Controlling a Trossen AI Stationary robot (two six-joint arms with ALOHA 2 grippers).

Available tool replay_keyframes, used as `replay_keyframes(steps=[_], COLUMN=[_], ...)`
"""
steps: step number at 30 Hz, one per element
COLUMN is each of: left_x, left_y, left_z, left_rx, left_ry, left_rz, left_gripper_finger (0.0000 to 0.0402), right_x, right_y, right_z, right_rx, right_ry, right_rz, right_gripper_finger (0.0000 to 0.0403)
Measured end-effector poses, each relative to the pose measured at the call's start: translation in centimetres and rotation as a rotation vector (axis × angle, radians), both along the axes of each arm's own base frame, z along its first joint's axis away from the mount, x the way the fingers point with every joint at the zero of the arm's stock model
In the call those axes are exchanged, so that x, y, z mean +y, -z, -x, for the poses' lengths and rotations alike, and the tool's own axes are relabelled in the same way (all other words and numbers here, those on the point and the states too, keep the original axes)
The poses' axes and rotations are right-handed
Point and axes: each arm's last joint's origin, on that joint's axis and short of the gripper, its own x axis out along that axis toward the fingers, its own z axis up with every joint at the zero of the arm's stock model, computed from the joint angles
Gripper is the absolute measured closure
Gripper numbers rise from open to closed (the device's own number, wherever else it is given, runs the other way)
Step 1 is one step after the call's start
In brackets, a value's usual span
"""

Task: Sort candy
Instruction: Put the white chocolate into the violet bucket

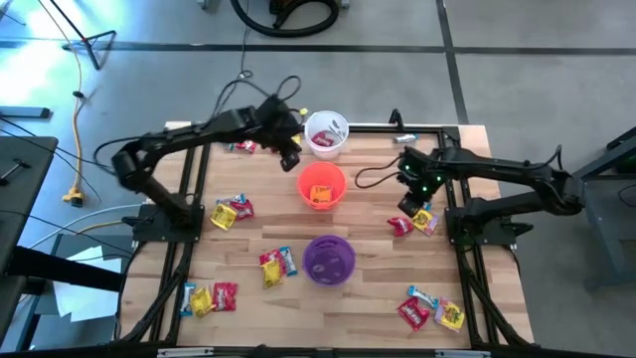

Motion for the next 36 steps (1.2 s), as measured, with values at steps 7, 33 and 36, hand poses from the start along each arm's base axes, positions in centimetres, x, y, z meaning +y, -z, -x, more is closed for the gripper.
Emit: replay_keyframes(steps=[7,33,36], left_x=[-3.3,-8.4,-8.3], left_y=[0.5,7.3,7.3], left_z=[3.5,7.8,7.8], left_rx=[-0.140,-0.441,-0.435], left_ry=[0.008,-0.012,0.001], left_rz=[-0.058,-0.004,-0.026], left_gripper_finger=[0.0401,0.0401,0.0401], right_x=[0.1,-2.5,-2.9], right_y=[0.9,4.4,4.9], right_z=[0.4,2.4,2.2], right_rx=[0.045,0.251,0.277], right_ry=[0.020,0.231,0.230], right_rz=[0.001,0.138,0.160], right_gripper_finger=[0.0365,0.0198,0.0198])
